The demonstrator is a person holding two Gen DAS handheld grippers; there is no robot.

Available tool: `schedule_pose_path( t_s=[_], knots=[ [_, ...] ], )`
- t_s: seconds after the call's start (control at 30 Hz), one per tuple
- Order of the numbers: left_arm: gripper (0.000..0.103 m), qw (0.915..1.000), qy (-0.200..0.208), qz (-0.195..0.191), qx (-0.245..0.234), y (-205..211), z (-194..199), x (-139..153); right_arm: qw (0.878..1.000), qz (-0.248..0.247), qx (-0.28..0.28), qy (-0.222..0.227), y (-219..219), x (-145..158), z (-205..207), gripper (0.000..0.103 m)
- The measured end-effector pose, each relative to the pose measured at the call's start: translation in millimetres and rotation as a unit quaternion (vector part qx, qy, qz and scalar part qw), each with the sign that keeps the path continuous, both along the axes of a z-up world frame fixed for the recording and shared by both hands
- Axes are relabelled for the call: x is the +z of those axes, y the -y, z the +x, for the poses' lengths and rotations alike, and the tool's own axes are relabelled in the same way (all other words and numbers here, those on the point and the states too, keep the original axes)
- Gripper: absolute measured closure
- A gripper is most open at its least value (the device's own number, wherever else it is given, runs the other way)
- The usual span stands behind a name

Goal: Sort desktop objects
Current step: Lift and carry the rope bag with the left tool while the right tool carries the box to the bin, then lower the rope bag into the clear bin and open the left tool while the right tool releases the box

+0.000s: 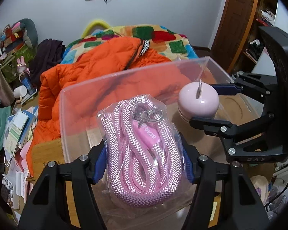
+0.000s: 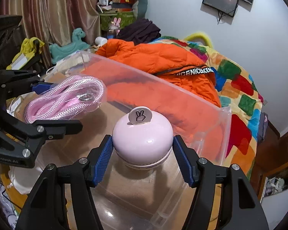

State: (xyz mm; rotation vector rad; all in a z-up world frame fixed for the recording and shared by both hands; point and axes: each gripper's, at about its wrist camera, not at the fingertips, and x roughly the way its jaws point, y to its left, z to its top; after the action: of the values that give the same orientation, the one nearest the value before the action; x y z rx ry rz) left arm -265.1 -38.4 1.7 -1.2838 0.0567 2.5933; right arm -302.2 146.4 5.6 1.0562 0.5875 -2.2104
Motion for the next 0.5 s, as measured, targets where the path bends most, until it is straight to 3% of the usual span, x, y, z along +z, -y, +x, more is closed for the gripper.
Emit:
schedule_pose_path(
  t_s=[0.5],
  knots=[
    [0.039,0.9989,0.009,-0.041,-0.021,-10,-3,-6,0.999,0.035,-0.006,0.019,14,-10,-6,0.043]
  ],
)
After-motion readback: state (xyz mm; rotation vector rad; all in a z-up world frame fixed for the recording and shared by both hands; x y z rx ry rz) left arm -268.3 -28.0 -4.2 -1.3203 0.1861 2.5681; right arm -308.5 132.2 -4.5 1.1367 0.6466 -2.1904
